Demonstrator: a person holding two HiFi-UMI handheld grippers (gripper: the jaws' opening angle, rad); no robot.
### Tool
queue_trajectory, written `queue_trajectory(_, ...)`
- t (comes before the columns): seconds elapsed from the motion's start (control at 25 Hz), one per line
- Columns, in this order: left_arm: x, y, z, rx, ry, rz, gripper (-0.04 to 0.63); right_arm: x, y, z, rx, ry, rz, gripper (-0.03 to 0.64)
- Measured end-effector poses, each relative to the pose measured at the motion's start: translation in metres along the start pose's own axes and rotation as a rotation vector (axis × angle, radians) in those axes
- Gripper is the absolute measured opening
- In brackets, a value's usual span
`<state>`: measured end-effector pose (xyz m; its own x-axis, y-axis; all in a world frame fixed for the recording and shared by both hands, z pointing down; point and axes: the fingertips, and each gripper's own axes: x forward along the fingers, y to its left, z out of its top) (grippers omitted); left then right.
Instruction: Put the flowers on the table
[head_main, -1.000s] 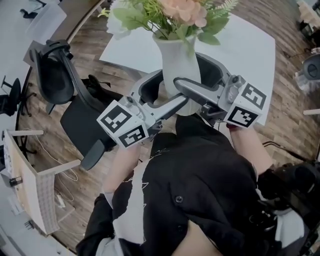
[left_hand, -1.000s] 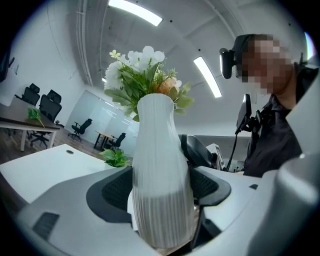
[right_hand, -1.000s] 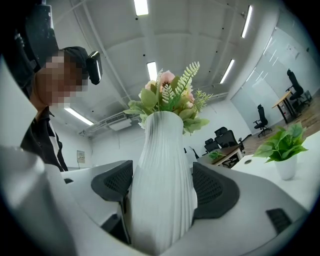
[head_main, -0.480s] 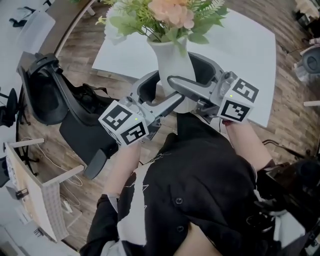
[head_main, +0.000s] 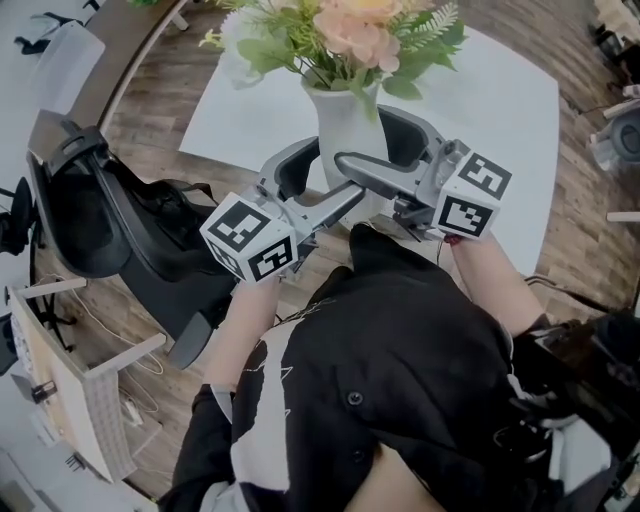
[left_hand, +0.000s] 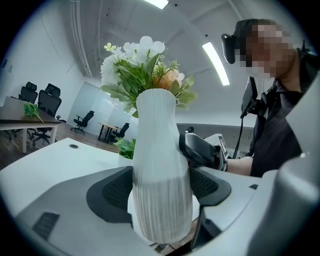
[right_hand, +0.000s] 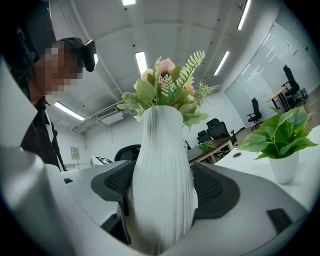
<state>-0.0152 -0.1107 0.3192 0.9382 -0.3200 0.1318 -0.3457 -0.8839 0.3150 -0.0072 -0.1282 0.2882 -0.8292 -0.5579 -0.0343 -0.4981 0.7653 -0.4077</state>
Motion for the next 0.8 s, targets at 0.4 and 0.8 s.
queue_trajectory(0.4,0.017,0.031,-0.015,-0.044,-0.005,0.06,0.367,0.013,-0.033,-0.011,-0.024,-0.01,0.02,0.37)
queue_trajectory(0.8,0.018,0.03,-0.007,0.102,0.075,0.093,0.367,0.016,-0.028,-0.007,-0.091,0.057,0.018,0.37)
